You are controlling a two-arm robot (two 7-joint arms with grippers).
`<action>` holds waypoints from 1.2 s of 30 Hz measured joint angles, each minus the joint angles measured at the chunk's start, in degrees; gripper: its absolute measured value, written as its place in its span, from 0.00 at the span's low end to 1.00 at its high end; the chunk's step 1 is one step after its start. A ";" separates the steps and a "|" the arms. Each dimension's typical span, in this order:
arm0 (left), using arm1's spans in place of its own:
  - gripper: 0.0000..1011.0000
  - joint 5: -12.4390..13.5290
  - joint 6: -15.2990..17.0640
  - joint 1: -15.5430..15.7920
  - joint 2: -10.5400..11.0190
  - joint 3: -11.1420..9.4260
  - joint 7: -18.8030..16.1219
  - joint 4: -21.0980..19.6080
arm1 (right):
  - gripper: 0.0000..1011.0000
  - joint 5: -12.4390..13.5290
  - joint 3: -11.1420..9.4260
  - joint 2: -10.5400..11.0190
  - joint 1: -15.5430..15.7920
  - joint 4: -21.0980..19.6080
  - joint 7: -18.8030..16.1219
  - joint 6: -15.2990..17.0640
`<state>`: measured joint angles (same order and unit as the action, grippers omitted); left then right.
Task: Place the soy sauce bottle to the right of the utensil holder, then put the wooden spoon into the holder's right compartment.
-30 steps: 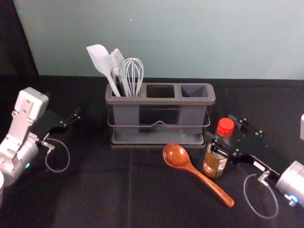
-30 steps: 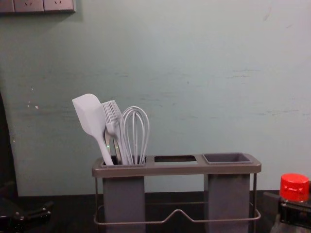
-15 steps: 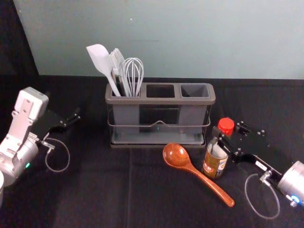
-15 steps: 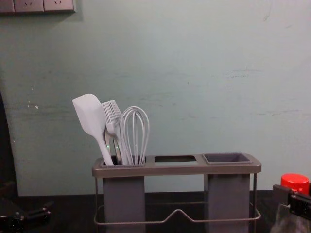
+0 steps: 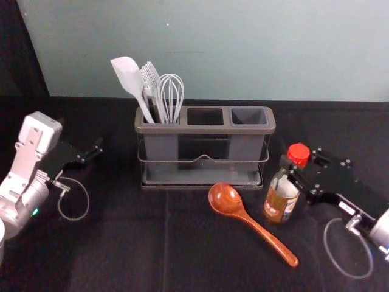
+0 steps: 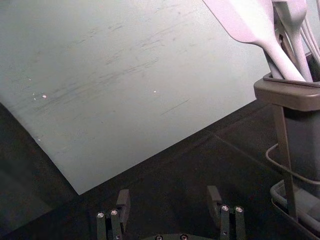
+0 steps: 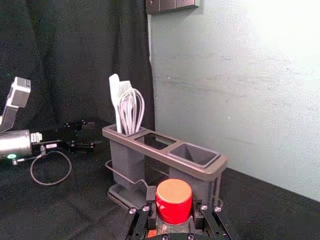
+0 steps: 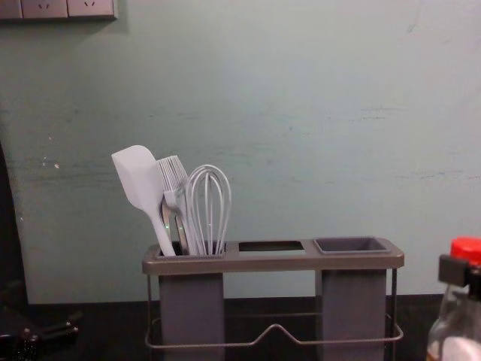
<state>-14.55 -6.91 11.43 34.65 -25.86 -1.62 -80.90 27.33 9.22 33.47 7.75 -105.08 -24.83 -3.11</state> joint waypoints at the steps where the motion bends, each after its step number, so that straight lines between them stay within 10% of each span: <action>1: 0.99 0.00 0.00 0.00 0.00 0.00 0.00 0.00 | 0.39 0.06 -0.52 0.38 0.16 -0.46 0.01 0.23; 14: 0.99 0.00 0.00 0.00 0.00 0.00 0.00 0.00 | 0.39 0.89 -2.85 0.83 -3.32 2.94 0.25 0.79; 36: 0.99 0.00 0.00 0.00 0.00 0.00 0.00 0.00 | 0.39 -0.25 1.44 -2.80 -14.29 13.81 0.08 2.57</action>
<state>-14.55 -6.91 11.43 34.64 -25.86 -1.62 -80.90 27.08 10.66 30.66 -6.54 -91.27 -24.76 -0.54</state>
